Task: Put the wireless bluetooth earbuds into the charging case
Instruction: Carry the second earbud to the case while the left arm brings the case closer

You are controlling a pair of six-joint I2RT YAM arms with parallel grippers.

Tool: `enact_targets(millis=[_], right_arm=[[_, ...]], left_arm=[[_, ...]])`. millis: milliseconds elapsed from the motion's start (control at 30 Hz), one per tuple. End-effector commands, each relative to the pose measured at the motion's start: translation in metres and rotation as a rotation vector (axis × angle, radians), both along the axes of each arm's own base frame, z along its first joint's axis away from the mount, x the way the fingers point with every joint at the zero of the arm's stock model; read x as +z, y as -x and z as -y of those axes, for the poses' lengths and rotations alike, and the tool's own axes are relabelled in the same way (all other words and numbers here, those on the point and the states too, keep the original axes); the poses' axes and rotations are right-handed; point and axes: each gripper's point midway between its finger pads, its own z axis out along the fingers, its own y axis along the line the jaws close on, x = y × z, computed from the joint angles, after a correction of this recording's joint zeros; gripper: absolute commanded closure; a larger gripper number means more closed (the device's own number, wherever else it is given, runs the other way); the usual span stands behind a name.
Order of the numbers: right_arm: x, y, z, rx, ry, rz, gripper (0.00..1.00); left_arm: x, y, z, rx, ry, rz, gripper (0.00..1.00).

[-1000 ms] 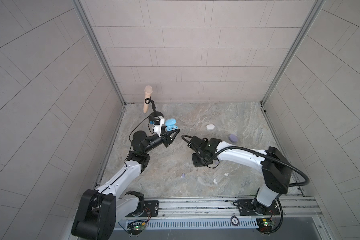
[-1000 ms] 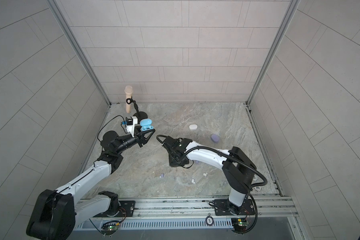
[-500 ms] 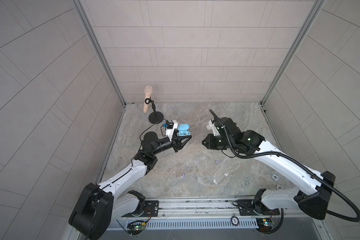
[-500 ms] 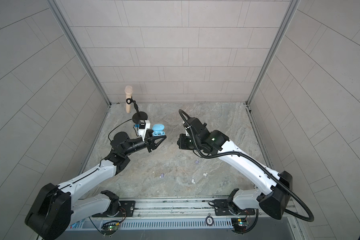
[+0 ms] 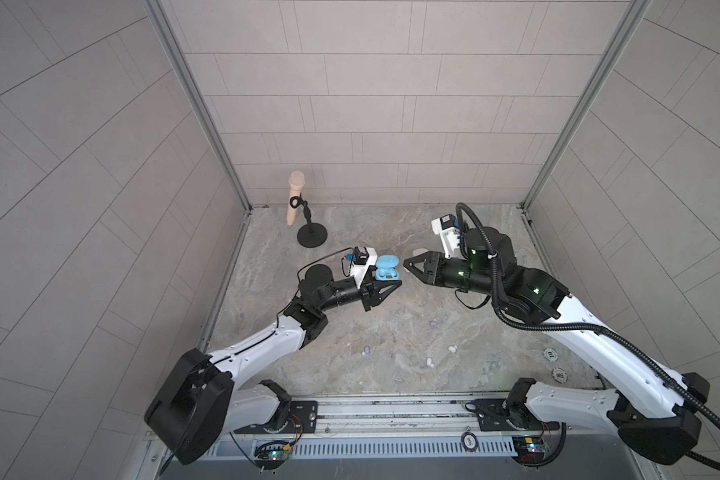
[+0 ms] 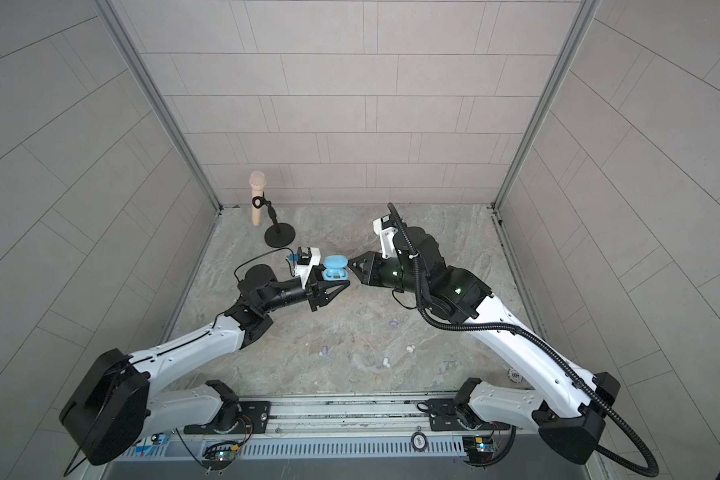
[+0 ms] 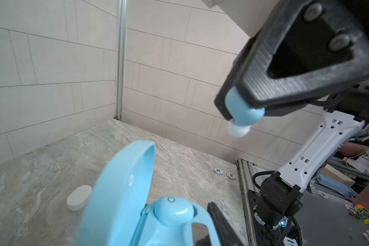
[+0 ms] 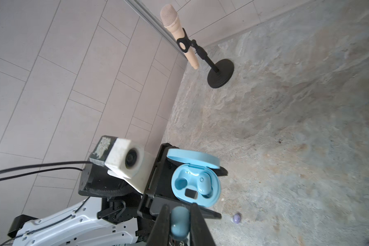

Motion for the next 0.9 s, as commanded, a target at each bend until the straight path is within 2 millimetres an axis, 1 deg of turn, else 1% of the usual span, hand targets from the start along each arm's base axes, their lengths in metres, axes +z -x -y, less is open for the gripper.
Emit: enact_targets(millis=[0,167,400,633,867], right_arm=[[0.02,0.003,-0.016,0.04,-0.095,0.009,0.97],[0.02,0.004,-0.026,0.058,-0.109,0.011,0.97],[0.012,0.007,-0.035,0.068,-0.094,0.004,0.97],[-0.004,0.006,-0.036,0.053,-0.072,-0.01,0.97],[-0.012,0.004,-0.038,0.052,-0.059,-0.022,0.97]], left_arm=[[0.035,0.005,0.007,-0.012,0.053,0.143,0.97],[0.043,0.007,0.009,-0.021,0.071,0.17,0.98],[0.049,0.012,0.01,-0.03,0.081,0.187,0.98],[0.057,0.014,0.007,-0.029,0.092,0.201,0.98],[0.06,0.018,0.006,-0.034,0.095,0.205,0.98]])
